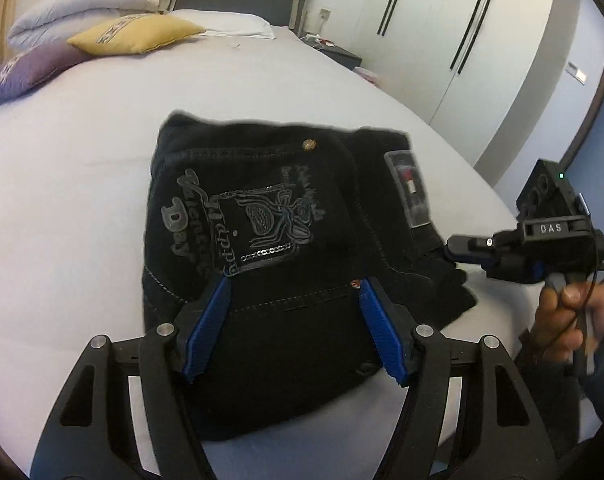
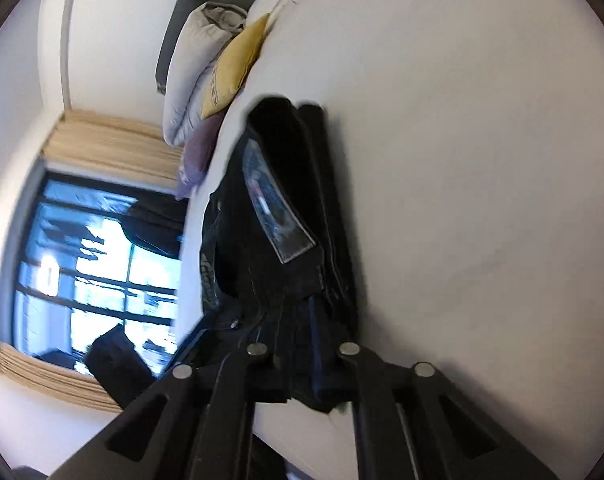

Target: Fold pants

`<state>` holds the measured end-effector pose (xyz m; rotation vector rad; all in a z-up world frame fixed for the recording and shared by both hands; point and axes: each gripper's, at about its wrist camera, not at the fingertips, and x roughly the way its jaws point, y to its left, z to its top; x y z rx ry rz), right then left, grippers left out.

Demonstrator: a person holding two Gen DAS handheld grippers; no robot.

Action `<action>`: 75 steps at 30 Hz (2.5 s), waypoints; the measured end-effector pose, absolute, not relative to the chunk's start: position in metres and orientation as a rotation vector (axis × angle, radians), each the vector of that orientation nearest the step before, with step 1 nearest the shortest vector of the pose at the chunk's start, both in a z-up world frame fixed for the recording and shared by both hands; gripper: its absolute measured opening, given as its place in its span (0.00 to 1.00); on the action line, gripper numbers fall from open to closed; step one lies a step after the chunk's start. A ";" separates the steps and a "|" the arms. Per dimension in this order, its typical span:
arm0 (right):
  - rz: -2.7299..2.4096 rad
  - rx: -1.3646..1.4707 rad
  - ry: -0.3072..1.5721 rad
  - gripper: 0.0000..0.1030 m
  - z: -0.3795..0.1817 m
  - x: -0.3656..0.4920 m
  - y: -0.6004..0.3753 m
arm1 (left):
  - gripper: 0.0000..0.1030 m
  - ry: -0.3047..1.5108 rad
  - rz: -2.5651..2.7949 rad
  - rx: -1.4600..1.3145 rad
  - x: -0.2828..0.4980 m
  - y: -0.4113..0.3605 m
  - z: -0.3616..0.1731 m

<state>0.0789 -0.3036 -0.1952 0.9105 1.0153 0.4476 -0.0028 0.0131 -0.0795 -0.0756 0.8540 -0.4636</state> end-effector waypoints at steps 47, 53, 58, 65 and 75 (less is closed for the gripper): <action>0.412 0.832 1.062 0.80 -0.186 0.130 -0.279 | 0.84 0.995 -0.168 0.032 0.076 0.036 -0.055; 0.420 0.707 1.119 0.82 -0.187 0.147 -0.251 | 0.84 1.045 -0.202 0.002 0.081 0.032 -0.071; 0.396 0.589 1.128 0.70 -0.186 0.150 -0.237 | 0.69 1.108 -0.257 -0.024 0.085 0.024 -0.091; 0.360 0.583 1.111 0.43 -0.191 0.142 -0.250 | 0.60 1.113 -0.250 -0.013 0.087 0.019 -0.093; 0.338 0.525 1.085 0.36 -0.183 0.136 -0.244 | 0.39 1.106 -0.231 0.013 0.083 0.020 -0.092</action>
